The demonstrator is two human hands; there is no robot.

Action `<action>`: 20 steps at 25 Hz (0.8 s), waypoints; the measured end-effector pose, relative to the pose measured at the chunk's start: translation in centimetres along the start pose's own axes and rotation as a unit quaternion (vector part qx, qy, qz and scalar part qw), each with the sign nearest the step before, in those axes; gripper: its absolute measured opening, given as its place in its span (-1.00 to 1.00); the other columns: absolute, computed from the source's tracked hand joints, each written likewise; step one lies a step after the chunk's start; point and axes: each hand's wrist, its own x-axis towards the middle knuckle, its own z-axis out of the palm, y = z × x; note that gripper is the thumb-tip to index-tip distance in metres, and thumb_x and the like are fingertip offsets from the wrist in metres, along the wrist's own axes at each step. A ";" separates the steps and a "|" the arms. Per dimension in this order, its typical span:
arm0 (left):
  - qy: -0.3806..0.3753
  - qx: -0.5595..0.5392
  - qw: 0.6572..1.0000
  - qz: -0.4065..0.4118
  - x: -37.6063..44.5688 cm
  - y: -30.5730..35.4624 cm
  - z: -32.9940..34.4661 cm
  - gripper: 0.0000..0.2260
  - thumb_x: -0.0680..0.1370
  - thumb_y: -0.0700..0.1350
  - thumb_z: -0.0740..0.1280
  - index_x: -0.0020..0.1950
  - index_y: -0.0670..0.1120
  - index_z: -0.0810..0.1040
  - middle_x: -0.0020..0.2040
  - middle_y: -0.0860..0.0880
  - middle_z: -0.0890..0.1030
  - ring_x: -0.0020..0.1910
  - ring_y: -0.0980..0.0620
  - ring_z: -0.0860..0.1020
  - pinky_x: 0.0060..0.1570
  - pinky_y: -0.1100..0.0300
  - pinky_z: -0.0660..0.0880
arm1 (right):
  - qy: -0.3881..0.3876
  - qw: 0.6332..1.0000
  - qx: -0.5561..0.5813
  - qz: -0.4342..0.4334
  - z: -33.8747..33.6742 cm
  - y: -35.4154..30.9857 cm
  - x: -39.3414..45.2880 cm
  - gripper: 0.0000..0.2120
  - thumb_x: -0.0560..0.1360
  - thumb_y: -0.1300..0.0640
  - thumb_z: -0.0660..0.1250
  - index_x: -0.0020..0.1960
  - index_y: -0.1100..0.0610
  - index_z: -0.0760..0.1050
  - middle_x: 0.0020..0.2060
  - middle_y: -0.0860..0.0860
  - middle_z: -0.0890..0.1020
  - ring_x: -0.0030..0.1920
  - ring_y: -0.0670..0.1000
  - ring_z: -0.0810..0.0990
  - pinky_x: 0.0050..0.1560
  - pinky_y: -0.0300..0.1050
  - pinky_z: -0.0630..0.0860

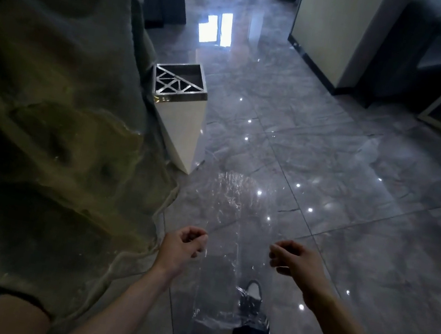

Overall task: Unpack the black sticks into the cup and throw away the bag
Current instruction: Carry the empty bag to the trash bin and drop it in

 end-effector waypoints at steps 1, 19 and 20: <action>0.003 0.000 1.000 0.001 1.6 0.8 1.1 -0.85 0.50 -0.27 0.43 -0.17 -0.02 0.64 -0.35 0.03 0.63 -0.41 0.19 0.55 -0.37 0.33 0.50 | 0.000 1.000 0.002 -0.002 -1.0 -0.7 1.7 -0.90 0.51 0.13 0.37 -0.05 0.14 0.62 -0.18 0.11 0.70 -0.21 0.01 0.68 -0.24 -0.22 0.55; 0.027 0.005 1.000 0.006 23.1 14.4 13.0 -0.88 0.51 -0.22 0.42 -0.08 0.01 0.66 -0.23 -0.01 0.68 -0.30 0.14 0.59 -0.27 0.28 0.52 | -0.028 0.999 0.014 -0.004 -12.5 -12.8 26.1 -0.89 0.49 0.15 0.41 -0.05 0.19 0.62 -0.22 0.11 0.72 -0.29 -0.03 0.68 -0.28 -0.20 0.56; 0.025 0.010 1.000 0.009 24.5 14.8 12.9 -0.88 0.51 -0.20 0.42 -0.09 0.02 0.66 -0.23 0.00 0.68 -0.30 0.16 0.60 -0.28 0.29 0.52 | -0.031 0.999 0.011 -0.007 -12.3 -13.4 27.4 -0.89 0.49 0.15 0.41 -0.05 0.18 0.63 -0.22 0.11 0.72 -0.28 -0.03 0.68 -0.28 -0.22 0.57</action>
